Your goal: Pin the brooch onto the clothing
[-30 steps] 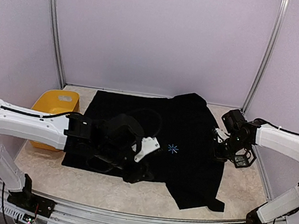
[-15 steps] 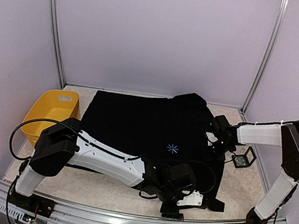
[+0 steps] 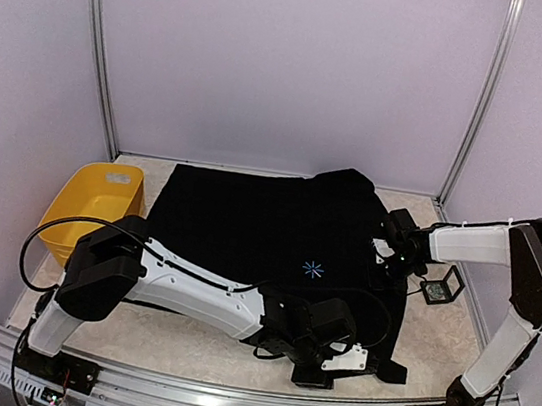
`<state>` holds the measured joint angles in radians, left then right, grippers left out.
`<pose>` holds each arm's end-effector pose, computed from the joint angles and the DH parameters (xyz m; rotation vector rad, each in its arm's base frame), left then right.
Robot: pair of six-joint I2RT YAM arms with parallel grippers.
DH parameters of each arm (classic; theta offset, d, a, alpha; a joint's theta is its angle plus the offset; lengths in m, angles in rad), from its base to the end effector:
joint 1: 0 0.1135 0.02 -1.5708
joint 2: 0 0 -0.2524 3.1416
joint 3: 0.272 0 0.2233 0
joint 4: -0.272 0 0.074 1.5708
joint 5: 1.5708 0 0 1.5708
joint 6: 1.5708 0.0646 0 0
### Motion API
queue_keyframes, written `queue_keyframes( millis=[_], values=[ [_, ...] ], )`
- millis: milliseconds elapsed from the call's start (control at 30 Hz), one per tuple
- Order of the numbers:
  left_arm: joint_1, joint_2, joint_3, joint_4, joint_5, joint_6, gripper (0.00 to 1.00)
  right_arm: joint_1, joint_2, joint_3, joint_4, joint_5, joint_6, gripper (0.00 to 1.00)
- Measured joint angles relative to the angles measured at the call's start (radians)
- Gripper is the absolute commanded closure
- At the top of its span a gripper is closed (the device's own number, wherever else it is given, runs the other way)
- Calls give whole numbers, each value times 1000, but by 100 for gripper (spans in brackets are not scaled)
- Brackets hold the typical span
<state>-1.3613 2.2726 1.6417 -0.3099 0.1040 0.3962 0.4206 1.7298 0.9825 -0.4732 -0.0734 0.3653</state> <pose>0.0919 -0.4645 0.1161 2.0173 1.6150 -0.5098 0.2774 0.1293 0.1305 -0.0967 2.8302 0.2879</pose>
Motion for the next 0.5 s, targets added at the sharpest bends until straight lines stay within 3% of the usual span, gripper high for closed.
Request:
queue_keyframes(
  millis=[100,200,333,500],
  values=[
    [3,-21,-28,2,-33,1,49,0,0,0,0,0,-5,100],
    [17,-23,-31,2,-56,-3,63,0,0,0,0,0,-8,100],
    [27,-23,-38,11,-87,-16,99,0,0,0,0,2,-10,100],
    [16,-36,-80,63,-89,-15,100,-6,0,0,0,12,-10,100]
  ],
)
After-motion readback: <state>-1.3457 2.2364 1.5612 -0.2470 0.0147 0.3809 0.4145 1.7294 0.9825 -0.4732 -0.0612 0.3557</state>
